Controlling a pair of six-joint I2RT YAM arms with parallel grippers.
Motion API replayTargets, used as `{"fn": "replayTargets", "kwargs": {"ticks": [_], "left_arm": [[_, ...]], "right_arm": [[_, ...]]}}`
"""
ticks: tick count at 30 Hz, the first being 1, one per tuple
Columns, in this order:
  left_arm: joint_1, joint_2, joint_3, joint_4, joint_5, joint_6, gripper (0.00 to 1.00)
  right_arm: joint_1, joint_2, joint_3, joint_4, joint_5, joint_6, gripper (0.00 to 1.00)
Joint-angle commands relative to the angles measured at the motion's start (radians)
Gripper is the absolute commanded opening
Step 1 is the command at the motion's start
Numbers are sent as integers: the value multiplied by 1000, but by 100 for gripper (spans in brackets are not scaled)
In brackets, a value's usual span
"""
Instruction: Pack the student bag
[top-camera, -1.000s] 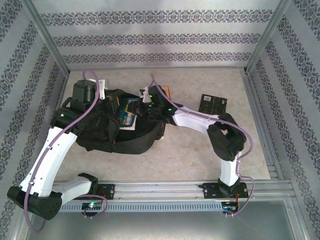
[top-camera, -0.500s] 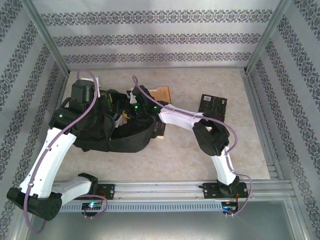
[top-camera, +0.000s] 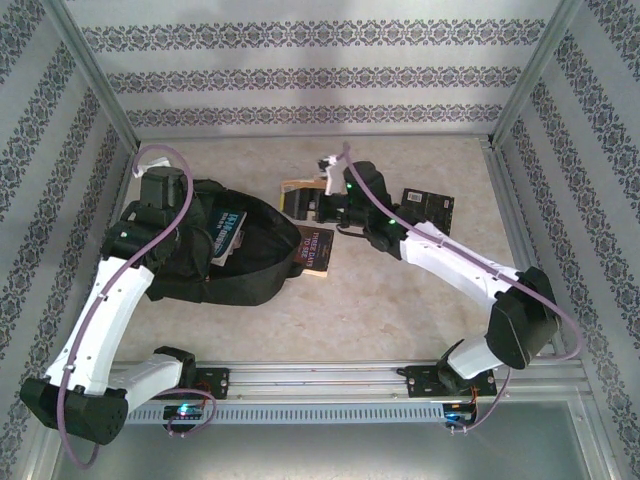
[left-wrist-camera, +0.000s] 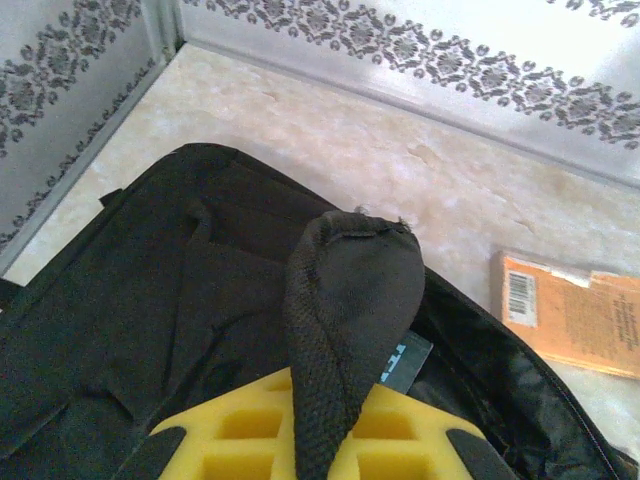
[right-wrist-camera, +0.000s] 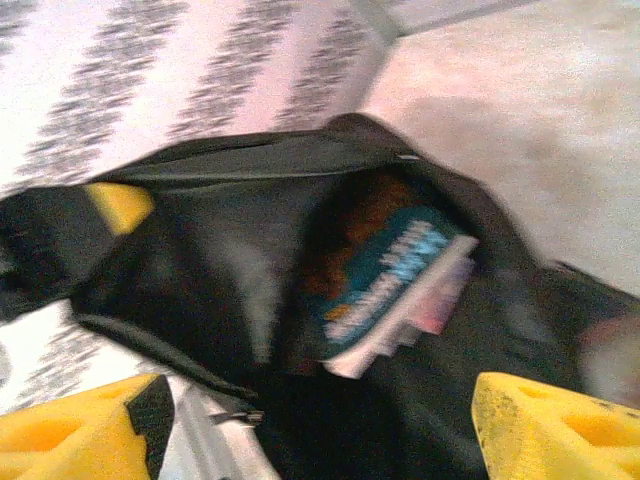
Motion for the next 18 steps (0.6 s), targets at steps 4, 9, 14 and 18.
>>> {"fn": "replayTargets", "kwargs": {"ticks": [4,9,14,18], "left_arm": [[20,-10,-12,49,-186,-41,0],[20,20,-32,55,-83,-45,0],[20,71,-81,42,32,-40,2],[18,61,-152,89,224,-39,21]], "right_arm": [[-102,112,-48,-173,107,-14,58],[-100,329,127,-360,130,-123,45],[-75,457,264,-412,146,-169,38],[-42,572,369,-489,163,-198,42]]}}
